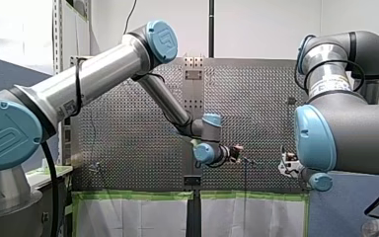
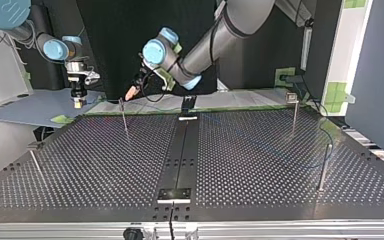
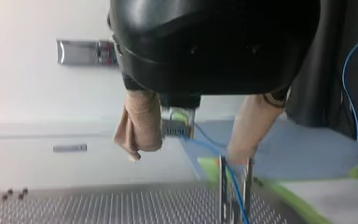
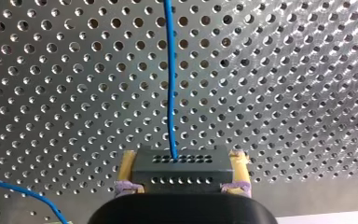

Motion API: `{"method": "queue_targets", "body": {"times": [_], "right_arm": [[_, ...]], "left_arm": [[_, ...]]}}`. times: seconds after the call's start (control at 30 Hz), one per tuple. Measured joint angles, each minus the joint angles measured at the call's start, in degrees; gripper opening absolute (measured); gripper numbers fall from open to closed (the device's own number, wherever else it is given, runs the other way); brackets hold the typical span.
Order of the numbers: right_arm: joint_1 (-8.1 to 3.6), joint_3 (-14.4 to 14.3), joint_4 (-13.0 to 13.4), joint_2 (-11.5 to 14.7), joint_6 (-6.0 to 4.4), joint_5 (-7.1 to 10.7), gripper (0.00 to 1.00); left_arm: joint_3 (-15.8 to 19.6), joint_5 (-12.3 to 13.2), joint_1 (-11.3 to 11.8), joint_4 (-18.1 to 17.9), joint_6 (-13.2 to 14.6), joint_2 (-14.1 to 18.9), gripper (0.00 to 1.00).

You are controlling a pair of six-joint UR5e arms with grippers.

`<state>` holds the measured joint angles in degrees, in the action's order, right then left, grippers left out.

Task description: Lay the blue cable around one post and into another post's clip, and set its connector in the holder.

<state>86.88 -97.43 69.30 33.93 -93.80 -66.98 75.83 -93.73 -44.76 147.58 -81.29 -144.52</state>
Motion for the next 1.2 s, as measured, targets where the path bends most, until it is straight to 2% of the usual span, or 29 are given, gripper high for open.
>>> {"method": "queue_targets", "body": {"times": [0.3,1.2], "right_arm": [[0.00,-0.01,-0.10,-0.07,0.00,0.00,0.00],[0.09,0.00,-0.03,-0.20,0.01,0.00,0.00]], "left_arm": [[0.00,1.04,-1.10,0.09,-0.28,0.00,1.00],[0.00,0.89,-1.17,-0.15,-1.77,-0.01,1.00]]}}
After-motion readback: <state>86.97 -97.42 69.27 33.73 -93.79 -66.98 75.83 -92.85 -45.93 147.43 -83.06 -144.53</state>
